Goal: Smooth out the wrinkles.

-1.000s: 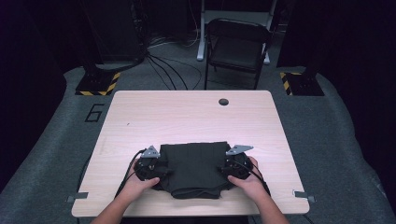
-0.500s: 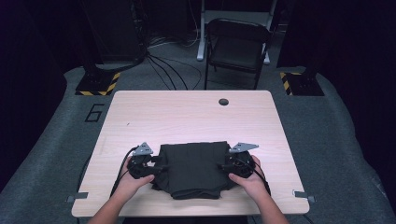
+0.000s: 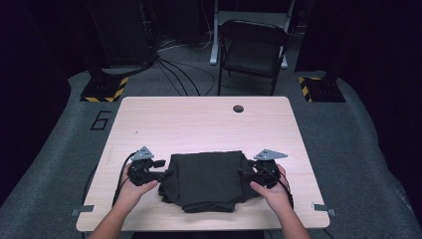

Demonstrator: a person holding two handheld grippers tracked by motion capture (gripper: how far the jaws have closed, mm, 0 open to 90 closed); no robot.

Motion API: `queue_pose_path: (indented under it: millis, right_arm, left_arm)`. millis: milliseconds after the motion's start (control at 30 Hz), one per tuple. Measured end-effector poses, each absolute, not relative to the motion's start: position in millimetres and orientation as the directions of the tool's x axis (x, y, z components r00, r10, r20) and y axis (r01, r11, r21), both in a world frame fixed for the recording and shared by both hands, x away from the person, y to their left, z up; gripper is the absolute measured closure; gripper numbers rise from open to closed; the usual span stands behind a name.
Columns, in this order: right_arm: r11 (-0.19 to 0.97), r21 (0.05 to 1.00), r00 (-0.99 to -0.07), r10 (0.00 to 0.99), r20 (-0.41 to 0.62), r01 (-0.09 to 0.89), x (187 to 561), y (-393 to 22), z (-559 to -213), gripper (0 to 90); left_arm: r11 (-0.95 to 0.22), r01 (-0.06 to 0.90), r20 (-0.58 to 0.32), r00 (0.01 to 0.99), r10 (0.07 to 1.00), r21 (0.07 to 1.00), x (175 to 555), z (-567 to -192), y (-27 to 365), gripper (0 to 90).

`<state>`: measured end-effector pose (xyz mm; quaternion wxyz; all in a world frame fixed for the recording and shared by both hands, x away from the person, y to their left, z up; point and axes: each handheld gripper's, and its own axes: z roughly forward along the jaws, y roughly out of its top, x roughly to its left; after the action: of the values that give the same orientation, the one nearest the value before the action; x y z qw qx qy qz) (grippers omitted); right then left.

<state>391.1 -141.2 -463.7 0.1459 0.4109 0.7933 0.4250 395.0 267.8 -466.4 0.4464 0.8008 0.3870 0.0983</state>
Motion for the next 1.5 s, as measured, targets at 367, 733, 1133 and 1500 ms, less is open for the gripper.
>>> queue_pose_path:
  millis: [367,733,1133,1500]
  right_arm:
    - [0.266,0.800,-0.575,0.810,0.116,0.537,386.9,-156.2,-462.5,43.0]
    - [0.275,0.794,-0.571,0.814,0.108,0.543,377.3,-158.4,-463.2,42.8]
    - [0.305,0.778,-0.573,0.815,0.085,0.549,364.7,-162.1,-469.7,42.7]
    - [0.334,0.749,-0.573,0.816,0.073,0.572,366.8,-157.4,-481.5,42.5]
  left_arm:
    - [-0.289,0.544,-0.195,0.666,0.720,0.788,395.2,-464.7,274.7,40.3]
    - [-0.287,0.555,-0.194,0.653,0.732,0.781,389.5,-468.5,289.4,40.0]
    - [-0.297,0.575,-0.186,0.634,0.751,0.762,381.0,-478.1,301.9,39.8]
    - [-0.342,0.570,-0.144,0.641,0.754,0.747,391.3,-485.7,299.8,39.4]
